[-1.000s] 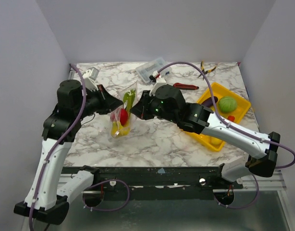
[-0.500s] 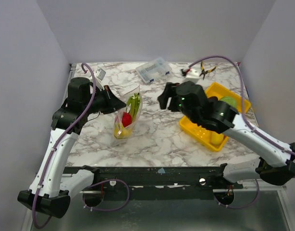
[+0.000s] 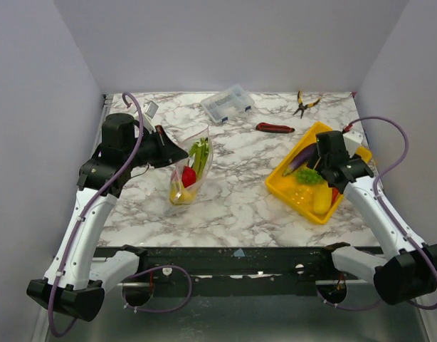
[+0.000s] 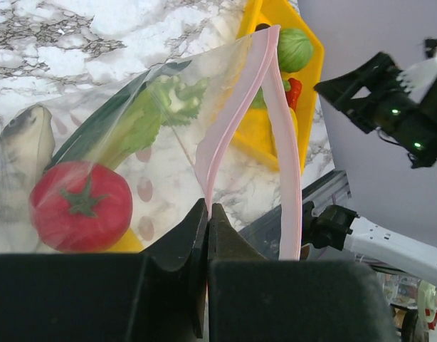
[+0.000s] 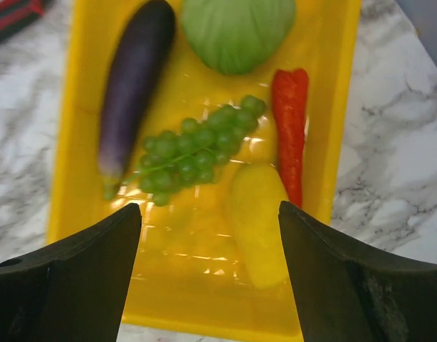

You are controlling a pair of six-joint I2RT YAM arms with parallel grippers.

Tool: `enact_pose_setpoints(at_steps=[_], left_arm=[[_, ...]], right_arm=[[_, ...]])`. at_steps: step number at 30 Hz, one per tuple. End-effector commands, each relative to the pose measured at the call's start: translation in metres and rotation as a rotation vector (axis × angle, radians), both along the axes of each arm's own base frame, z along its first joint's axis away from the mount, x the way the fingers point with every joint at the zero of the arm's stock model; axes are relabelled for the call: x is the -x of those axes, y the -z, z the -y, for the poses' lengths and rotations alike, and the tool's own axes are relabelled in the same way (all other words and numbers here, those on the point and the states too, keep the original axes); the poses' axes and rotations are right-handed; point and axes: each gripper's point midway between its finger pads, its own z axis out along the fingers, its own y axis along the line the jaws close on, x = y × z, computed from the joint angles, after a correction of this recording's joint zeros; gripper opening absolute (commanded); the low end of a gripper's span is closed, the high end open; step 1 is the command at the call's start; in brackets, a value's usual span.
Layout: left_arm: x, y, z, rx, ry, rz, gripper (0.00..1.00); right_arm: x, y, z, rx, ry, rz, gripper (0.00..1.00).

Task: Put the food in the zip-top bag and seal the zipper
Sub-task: Pick up the fake vegetable from the bin.

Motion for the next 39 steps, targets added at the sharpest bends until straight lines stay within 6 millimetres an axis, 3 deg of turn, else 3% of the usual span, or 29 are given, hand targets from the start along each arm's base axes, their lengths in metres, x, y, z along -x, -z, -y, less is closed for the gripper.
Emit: enact_pose_setpoints(at_steps=[1,4,7,9,10,18,23,30,36,39], left_arm=[[0.001,-0.015,0.005,0.031,0.034,0.065,0.0],[0.0,-0.011,0.006,0.033,0.04,0.055,0.0],[0.001,-0.012,0.006,0.035,0.045,0.055,0.0],[0.0,-0.011,0.006,0.034,0.045,0.056,0.0],[0.0,-0.012,0.007,0.035,0.047,0.056,0.0],[0.001,-0.008,0.011,0.048,0.074,0.041,0.0],[0.001,-0.006,0.012,0.05,0.082,0.036,0.0],[0.003,-0.007,0.015,0.063,0.097,0.031,0.0],[0.004,-0.004,0.014,0.061,0.099,0.026,0.0],[0.003,-0.004,0.015,0.059,0.099,0.023,0.0]], right_arm=[[-0.006,0.052,0.022,-0.099,0.073,-0.07,0.8],[-0.007,0.075,0.044,-0.104,0.162,-0.111,0.78],[-0.014,0.083,0.057,-0.061,0.201,-0.112,0.76],[-0.019,0.088,0.069,-0.016,0.221,-0.132,0.5],[-0.021,0.092,0.075,0.003,0.234,-0.155,0.42],[-0.027,0.106,0.099,0.117,0.29,-0.264,0.42],[-0.035,0.118,0.107,0.131,0.302,-0.305,0.49],[-0.04,0.148,0.124,0.107,0.335,-0.373,0.52],[-0.045,0.181,0.116,0.035,0.283,-0.437,0.54],[-0.045,0.179,0.112,0.01,0.267,-0.435,0.5]])
